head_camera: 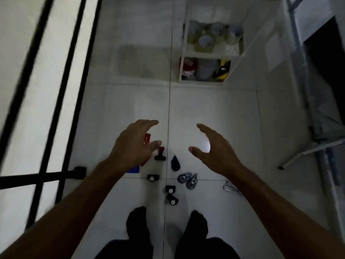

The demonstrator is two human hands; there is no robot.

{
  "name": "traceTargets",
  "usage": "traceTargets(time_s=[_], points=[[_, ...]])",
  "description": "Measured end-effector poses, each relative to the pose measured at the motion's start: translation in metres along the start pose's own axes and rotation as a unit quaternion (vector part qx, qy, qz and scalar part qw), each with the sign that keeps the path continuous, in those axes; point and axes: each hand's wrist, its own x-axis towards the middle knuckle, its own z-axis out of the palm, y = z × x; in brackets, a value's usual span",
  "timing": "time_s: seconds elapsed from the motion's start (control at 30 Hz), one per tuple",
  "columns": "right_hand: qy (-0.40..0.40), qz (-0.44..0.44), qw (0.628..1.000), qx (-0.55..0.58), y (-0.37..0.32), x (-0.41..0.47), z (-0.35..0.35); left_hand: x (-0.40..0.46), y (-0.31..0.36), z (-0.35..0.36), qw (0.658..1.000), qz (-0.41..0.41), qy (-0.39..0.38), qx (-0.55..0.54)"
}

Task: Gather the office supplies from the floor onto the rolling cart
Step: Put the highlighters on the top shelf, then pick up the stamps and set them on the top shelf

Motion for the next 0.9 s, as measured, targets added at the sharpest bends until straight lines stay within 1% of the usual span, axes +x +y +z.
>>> traceTargets(time_s=[0.1, 0.23, 0.4, 0.57, 0.67, 0.73, 0.83, 0.9], points=[[-0.025, 0.007, 1.0, -0.01, 0.068, 0.03, 0.071, 0.023, -0.067, 0.081, 0.999, 0.001, -0.053, 0.007], [-0.066, 0.019, 0.998, -0.013, 0.157, 0.074, 0.165, 0.055, -0.165, 0.179, 0.991, 0.033, -0.127, 0.022], [-0.089, 0.001, 0.996, -0.003, 0.22, 0.122, 0.252, 0.09, -0.245, 0.259, 0.989, 0.032, -0.131, 0.068], [-0.113, -0.042, 0.991, -0.052, 0.235, 0.148, 0.315, 0.111, -0.268, 0.317, 0.983, 0.061, -0.14, 0.099], [-0.095, -0.048, 0.991, -0.078, 0.238, 0.15, 0.338, 0.117, -0.267, 0.341, 0.983, 0.067, -0.128, 0.115], [-0.084, -0.051, 0.991, -0.092, 0.238, 0.147, 0.344, 0.119, -0.266, 0.351, 0.981, 0.057, -0.141, 0.121], [-0.066, -0.046, 0.992, -0.095, 0.237, 0.137, 0.346, 0.12, -0.263, 0.353, 0.987, 0.036, -0.142, 0.071], [-0.042, -0.06, 0.991, -0.108, 0.235, 0.128, 0.347, 0.114, -0.263, 0.348, 0.989, 0.037, -0.135, 0.049]])
